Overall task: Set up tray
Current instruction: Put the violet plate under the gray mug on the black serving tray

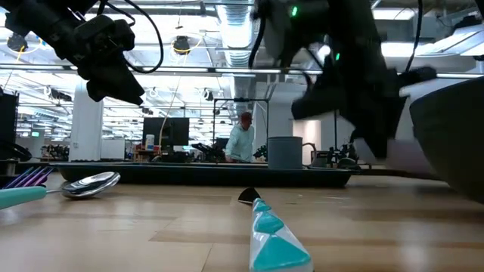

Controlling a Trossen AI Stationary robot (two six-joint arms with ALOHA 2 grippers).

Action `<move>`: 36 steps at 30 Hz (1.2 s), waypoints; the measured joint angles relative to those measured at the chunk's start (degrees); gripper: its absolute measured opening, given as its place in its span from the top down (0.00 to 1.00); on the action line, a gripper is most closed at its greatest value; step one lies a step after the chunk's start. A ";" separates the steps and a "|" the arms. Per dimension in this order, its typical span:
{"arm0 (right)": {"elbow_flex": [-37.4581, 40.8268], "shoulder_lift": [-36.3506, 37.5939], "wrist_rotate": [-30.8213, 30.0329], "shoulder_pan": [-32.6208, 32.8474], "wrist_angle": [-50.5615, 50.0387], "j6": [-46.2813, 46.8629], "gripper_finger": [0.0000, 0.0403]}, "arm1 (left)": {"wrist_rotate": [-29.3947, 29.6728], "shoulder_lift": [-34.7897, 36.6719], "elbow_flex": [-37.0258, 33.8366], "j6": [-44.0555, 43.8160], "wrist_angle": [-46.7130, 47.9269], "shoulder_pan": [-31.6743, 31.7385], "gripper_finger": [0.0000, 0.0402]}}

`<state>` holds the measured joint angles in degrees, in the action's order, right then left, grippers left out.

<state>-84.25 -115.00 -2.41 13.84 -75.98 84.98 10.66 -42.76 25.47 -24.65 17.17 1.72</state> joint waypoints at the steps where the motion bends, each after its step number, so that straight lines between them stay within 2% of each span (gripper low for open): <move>1: 0.00 1.11 -0.81 -0.02 -0.66 0.58 0.99 | 0.00 0.00 0.00 0.03 -0.09 0.00 0.63; 5: -0.21 6.07 -3.08 -0.47 -1.09 -1.12 0.99 | 0.02 0.00 0.00 0.05 -0.13 0.00 0.63; 8: -1.78 8.62 -4.54 -0.87 -0.97 -9.35 0.99 | 0.02 0.00 0.00 0.07 -0.15 0.00 0.63; 12: -6.47 9.81 -7.09 -0.87 -0.91 -27.81 1.00 | 0.09 0.01 0.00 0.07 -0.14 0.00 0.63; 17: -13.62 9.79 -7.89 -0.87 2.77 -55.76 1.00 | 0.11 0.02 0.00 0.05 -0.19 0.00 0.63; 21: -17.65 9.81 -5.04 -1.73 6.38 -70.41 1.00 | -0.03 0.02 0.00 0.03 -0.94 0.00 0.63; 28: -18.27 8.31 -3.47 -4.17 5.30 -83.78 1.00 | -0.35 0.00 0.00 -0.82 -1.70 0.00 0.63; 36: -18.16 0.52 -1.93 -7.23 6.07 -86.53 1.00 | 0.13 0.00 0.00 -1.21 -1.58 0.00 0.63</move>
<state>-102.41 -114.48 -4.34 6.61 -69.90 -1.55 10.79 -42.76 25.47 -25.87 15.58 1.72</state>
